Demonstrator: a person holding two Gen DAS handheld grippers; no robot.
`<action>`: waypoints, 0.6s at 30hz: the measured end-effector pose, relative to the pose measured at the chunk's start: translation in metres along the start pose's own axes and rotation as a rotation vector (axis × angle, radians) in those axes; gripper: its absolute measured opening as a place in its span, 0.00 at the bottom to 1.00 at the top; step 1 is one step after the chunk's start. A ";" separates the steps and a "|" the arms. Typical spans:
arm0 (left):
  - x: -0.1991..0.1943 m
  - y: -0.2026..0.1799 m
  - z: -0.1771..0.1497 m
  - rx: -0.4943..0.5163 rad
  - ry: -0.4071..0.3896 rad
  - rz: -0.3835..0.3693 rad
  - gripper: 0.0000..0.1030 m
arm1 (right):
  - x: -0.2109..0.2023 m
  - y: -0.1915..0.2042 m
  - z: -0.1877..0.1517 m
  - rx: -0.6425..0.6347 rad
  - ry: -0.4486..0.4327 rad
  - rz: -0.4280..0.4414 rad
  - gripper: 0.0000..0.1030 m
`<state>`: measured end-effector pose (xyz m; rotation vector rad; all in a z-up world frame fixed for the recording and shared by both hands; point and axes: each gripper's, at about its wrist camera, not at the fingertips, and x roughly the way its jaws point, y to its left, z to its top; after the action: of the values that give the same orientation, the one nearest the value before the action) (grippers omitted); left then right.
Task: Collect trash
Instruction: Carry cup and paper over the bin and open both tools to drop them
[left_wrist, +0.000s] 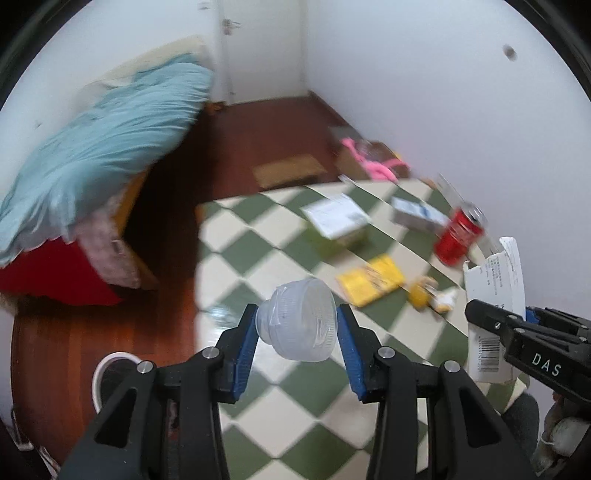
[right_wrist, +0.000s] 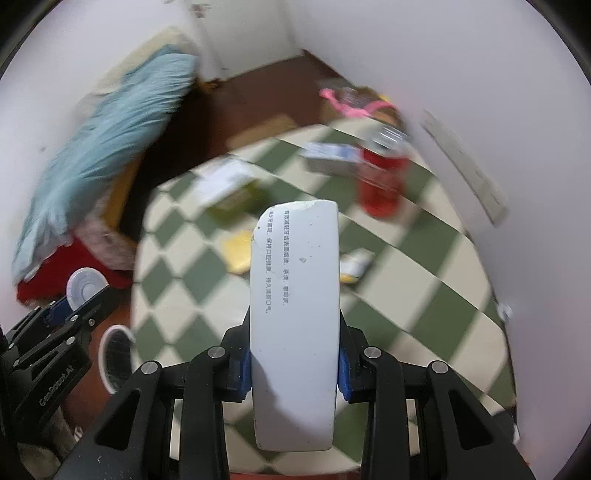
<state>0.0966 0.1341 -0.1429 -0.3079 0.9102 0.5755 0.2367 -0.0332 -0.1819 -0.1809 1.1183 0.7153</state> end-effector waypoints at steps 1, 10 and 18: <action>-0.007 0.016 0.001 -0.020 -0.011 0.010 0.37 | 0.000 0.018 0.004 -0.020 -0.005 0.016 0.35; -0.017 0.160 -0.030 -0.194 -0.026 0.158 0.37 | 0.057 0.202 0.006 -0.241 0.069 0.142 0.35; 0.028 0.308 -0.115 -0.471 0.137 0.216 0.37 | 0.171 0.354 -0.055 -0.402 0.279 0.213 0.35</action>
<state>-0.1462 0.3376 -0.2365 -0.6851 0.9393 0.9796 0.0219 0.2861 -0.2797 -0.5212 1.2603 1.1294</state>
